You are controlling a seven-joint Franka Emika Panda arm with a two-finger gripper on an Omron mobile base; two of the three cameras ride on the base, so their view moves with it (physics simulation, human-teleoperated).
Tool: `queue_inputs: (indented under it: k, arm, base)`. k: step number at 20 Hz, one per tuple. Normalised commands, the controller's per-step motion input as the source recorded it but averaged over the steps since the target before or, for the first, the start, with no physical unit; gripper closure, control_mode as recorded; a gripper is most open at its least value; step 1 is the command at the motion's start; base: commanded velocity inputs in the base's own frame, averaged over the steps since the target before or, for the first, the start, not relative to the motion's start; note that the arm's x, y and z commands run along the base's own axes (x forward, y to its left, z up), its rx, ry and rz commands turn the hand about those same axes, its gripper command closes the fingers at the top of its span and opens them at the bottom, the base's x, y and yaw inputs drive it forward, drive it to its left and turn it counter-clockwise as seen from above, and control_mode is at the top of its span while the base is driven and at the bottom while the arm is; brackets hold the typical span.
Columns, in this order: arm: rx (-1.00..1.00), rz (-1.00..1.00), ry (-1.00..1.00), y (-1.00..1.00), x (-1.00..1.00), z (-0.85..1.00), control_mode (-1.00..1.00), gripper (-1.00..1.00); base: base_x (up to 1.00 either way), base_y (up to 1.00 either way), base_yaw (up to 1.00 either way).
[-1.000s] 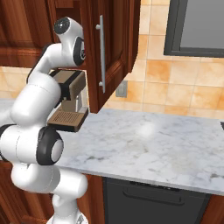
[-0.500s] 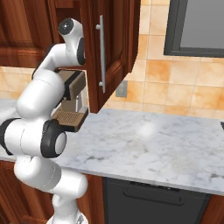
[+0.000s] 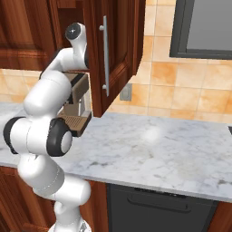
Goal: Locate and retrieve the spray and bar soap from the cabinet. Place them next to the sink.
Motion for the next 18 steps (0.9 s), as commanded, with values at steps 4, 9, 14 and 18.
queue_inputs:
  k: [4, 9, 14, 18]
  arm:
    - [0.00, 0.00, -0.02, -0.07, 0.19, -0.03, -1.00, -1.00]
    - [0.00, 0.00, -0.01, 0.00, 0.00, 0.00, -1.00, 1.00]
    - [0.00, 0.00, 0.00, 0.00, -0.02, 0.00, -1.00, 1.00]
    - [0.00, -0.02, 0.00, 0.01, -0.29, 0.00, -1.00, 1.00]
  base:
    - [0.00, 0.00, 0.00]
    - [0.00, 0.00, 0.00]
    - [0.00, 0.00, 0.00]
    - [0.00, 0.00, 0.00]
